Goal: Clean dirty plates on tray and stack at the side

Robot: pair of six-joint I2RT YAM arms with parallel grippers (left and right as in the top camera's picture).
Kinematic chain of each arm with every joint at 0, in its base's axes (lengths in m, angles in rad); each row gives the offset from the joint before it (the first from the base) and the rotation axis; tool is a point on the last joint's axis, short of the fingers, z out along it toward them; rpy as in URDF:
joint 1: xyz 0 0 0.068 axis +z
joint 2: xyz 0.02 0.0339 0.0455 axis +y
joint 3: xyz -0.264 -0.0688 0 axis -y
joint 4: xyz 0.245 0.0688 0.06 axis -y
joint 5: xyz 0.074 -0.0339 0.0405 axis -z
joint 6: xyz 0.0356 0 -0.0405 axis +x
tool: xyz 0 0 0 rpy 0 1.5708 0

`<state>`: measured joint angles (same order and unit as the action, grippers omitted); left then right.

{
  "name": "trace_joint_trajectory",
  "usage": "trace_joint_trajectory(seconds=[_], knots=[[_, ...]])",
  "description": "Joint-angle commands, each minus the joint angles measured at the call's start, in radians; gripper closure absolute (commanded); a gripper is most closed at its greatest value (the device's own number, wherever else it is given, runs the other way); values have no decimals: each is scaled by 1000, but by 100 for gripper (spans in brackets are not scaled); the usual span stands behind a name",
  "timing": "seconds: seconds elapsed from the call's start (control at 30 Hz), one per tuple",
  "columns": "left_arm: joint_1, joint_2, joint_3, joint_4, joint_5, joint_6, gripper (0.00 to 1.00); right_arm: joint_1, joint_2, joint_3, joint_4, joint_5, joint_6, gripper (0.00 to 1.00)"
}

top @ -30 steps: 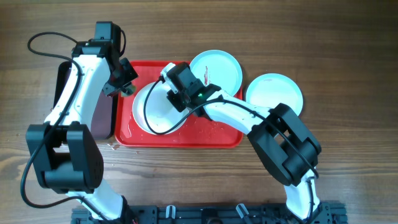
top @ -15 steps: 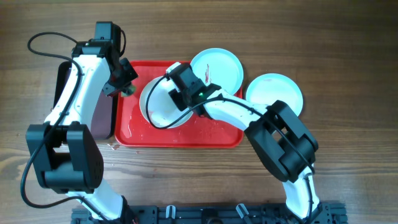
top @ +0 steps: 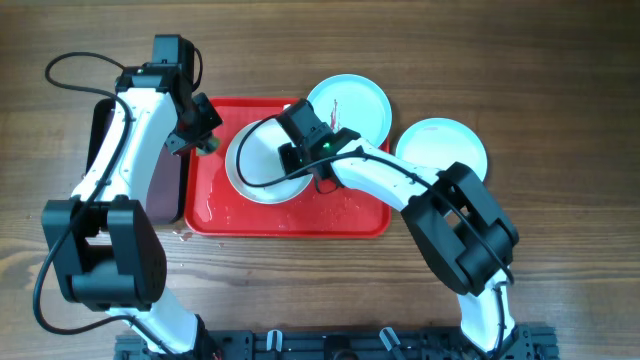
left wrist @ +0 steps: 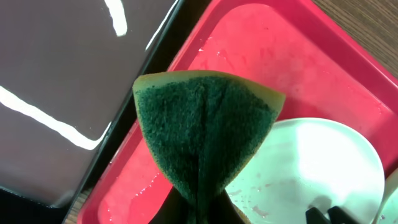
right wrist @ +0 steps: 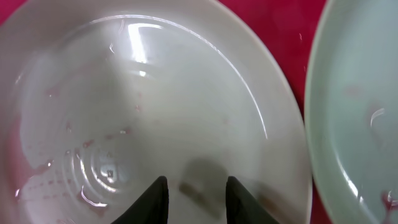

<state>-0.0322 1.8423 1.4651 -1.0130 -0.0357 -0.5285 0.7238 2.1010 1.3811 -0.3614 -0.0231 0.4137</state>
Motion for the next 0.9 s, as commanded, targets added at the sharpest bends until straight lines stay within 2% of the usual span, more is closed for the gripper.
trace_joint_trajectory(seconds=[0.0,0.2,0.57,0.87], knots=[[2,4,-8,2,21,15,96,25,10,-5,-56,-52,169,68],[2,4,-8,-14,47,15,96,64,6,-5,-95,-33,188,68],[-21,4,-10,-77,107,15,96,-65,-192,3,-191,0,163,66],[-84,4,-93,-15,107,15,96,-88,-98,-9,-224,-57,161,65]])
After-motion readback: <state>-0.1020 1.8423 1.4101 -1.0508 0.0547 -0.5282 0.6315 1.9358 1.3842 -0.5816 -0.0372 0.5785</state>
